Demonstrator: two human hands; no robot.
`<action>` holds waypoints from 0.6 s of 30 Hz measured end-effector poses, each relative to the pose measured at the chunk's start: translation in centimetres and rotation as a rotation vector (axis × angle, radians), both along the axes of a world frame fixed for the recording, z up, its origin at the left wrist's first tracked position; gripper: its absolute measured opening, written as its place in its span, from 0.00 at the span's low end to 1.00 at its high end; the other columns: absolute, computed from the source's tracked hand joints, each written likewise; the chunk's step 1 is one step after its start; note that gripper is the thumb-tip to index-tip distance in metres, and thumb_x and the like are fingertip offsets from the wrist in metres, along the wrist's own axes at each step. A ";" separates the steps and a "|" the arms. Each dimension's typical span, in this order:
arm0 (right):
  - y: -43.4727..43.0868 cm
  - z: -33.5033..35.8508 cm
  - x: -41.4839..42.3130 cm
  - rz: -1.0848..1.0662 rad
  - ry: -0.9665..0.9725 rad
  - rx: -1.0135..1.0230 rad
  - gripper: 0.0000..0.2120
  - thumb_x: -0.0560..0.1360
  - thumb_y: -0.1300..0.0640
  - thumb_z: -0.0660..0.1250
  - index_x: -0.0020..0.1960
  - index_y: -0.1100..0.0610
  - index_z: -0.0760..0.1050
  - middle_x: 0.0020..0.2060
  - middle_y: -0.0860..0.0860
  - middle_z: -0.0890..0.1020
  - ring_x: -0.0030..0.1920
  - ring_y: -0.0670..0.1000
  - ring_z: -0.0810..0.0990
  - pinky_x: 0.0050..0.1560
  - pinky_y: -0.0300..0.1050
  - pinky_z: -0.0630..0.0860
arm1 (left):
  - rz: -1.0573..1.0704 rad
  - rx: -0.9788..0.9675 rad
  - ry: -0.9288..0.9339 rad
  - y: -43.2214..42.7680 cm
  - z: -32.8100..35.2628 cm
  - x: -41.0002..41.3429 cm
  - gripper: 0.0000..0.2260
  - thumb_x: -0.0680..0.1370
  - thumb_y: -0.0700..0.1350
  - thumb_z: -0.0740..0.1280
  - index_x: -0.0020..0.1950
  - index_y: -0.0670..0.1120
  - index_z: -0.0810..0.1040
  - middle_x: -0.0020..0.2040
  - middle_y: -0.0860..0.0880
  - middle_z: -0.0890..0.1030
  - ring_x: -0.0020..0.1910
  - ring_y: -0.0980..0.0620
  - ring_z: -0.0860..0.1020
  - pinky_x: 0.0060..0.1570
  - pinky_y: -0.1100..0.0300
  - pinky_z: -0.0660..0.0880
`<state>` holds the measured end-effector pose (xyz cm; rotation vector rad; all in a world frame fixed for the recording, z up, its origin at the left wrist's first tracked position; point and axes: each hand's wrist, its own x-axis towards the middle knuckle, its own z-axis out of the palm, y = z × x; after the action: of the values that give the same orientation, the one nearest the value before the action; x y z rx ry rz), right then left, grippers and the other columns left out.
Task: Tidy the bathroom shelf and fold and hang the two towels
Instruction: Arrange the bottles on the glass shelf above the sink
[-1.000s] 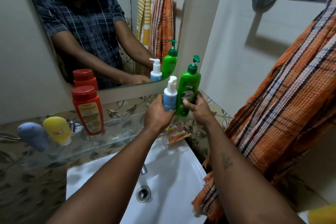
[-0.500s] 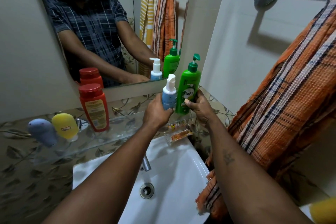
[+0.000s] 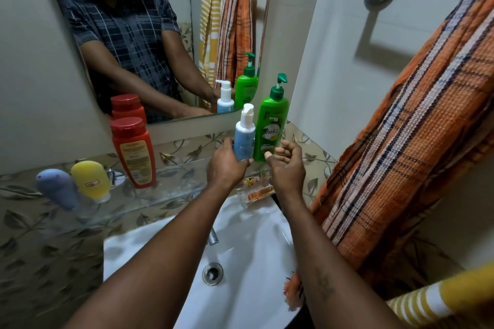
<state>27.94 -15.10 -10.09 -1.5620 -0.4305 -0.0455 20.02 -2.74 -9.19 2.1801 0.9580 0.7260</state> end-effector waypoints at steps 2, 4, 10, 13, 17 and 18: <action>-0.2 -0.5 -0.6 0.032 -0.057 -0.065 0.19 0.73 0.62 0.77 0.61 0.51 0.76 0.49 0.50 0.83 0.48 0.49 0.82 0.50 0.37 0.79 | 0.011 -0.003 -0.007 -0.2 -0.1 -0.2 0.30 0.70 0.54 0.81 0.67 0.49 0.73 0.62 0.47 0.82 0.58 0.44 0.81 0.53 0.48 0.79; -0.4 -0.9 -1.0 0.073 -0.061 -0.106 0.18 0.74 0.62 0.77 0.60 0.50 0.76 0.47 0.49 0.82 0.48 0.49 0.82 0.50 0.42 0.80 | 0.018 0.006 0.002 -0.4 -0.3 -0.5 0.30 0.71 0.52 0.80 0.68 0.47 0.72 0.64 0.46 0.80 0.61 0.44 0.79 0.57 0.47 0.79; -1.2 -0.8 -2.2 0.131 -0.078 -0.213 0.12 0.76 0.60 0.75 0.58 0.52 0.78 0.44 0.46 0.83 0.46 0.44 0.83 0.50 0.39 0.80 | 0.022 0.048 0.035 -1.3 -0.5 -2.2 0.31 0.73 0.46 0.78 0.73 0.45 0.69 0.68 0.45 0.76 0.65 0.43 0.77 0.59 0.49 0.76; -1.5 -0.7 -2.6 0.147 -0.086 -0.246 0.11 0.77 0.61 0.75 0.56 0.51 0.79 0.43 0.46 0.83 0.46 0.44 0.83 0.48 0.37 0.80 | 0.018 0.066 0.029 -1.8 -0.8 -3.4 0.30 0.73 0.46 0.78 0.72 0.46 0.69 0.64 0.46 0.78 0.61 0.44 0.78 0.57 0.48 0.78; -2.2 -1.4 -3.8 0.161 -0.075 -0.273 0.10 0.76 0.62 0.74 0.53 0.51 0.80 0.43 0.47 0.84 0.43 0.44 0.82 0.45 0.36 0.77 | -0.018 0.086 -0.031 -2.9 -1.3 -5.4 0.20 0.75 0.45 0.76 0.64 0.47 0.75 0.57 0.49 0.81 0.57 0.47 0.79 0.56 0.48 0.79; -2.4 -1.8 -4.2 0.164 -0.076 -0.288 0.09 0.76 0.62 0.74 0.53 0.51 0.80 0.43 0.47 0.84 0.43 0.44 0.82 0.46 0.37 0.78 | -0.032 0.098 -0.043 -3.4 -1.5 -5.9 0.18 0.75 0.45 0.75 0.63 0.48 0.76 0.56 0.50 0.81 0.56 0.49 0.79 0.55 0.49 0.79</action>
<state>23.71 -17.50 -11.84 -1.8059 -0.6465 0.0876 14.09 -6.09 -10.71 2.2494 0.8807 0.8163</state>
